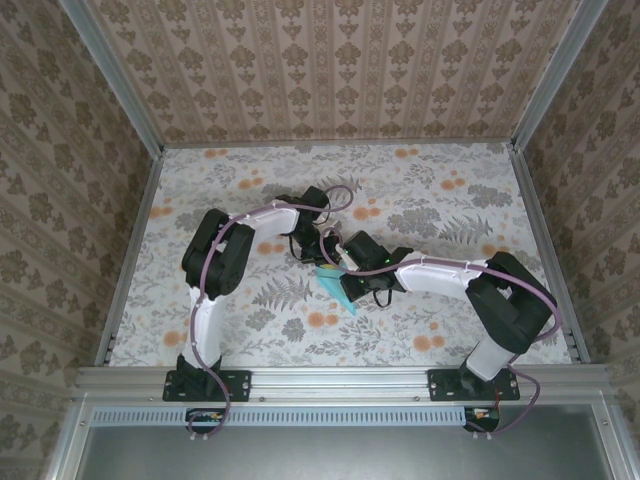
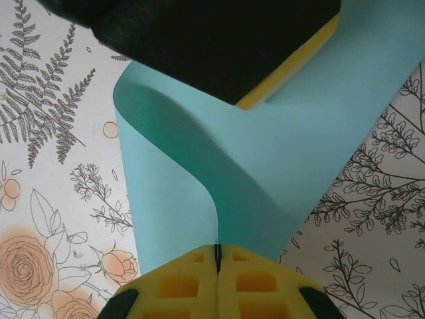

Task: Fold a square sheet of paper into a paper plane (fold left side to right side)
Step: Third fold the triangle at the center of the table.

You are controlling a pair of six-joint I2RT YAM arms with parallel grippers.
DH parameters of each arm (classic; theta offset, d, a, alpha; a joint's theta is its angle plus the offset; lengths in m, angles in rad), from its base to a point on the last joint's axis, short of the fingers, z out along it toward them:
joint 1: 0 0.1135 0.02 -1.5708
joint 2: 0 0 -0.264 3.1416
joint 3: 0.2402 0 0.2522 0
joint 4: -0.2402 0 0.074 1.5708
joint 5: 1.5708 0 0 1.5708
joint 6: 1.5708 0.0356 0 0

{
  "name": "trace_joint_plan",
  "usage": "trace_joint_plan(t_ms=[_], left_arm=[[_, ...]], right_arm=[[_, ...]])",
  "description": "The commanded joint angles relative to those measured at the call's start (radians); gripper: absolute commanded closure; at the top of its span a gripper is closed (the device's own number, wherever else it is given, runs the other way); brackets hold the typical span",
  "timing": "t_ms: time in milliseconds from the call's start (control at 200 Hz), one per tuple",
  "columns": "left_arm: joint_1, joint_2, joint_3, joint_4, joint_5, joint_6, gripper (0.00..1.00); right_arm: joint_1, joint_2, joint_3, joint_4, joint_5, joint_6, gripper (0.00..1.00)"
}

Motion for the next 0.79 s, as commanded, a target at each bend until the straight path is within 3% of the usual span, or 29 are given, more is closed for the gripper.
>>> trace_joint_plan(t_ms=[0,790], left_arm=[[-0.015,0.048,-0.007,-0.037,-0.051,0.018,0.98],[-0.017,0.049,-0.013,-0.027,-0.044,0.013,0.99]], right_arm=[[-0.005,0.015,0.023,-0.017,0.034,0.004,1.0],[-0.005,0.041,0.034,0.002,0.05,0.022,1.0]])
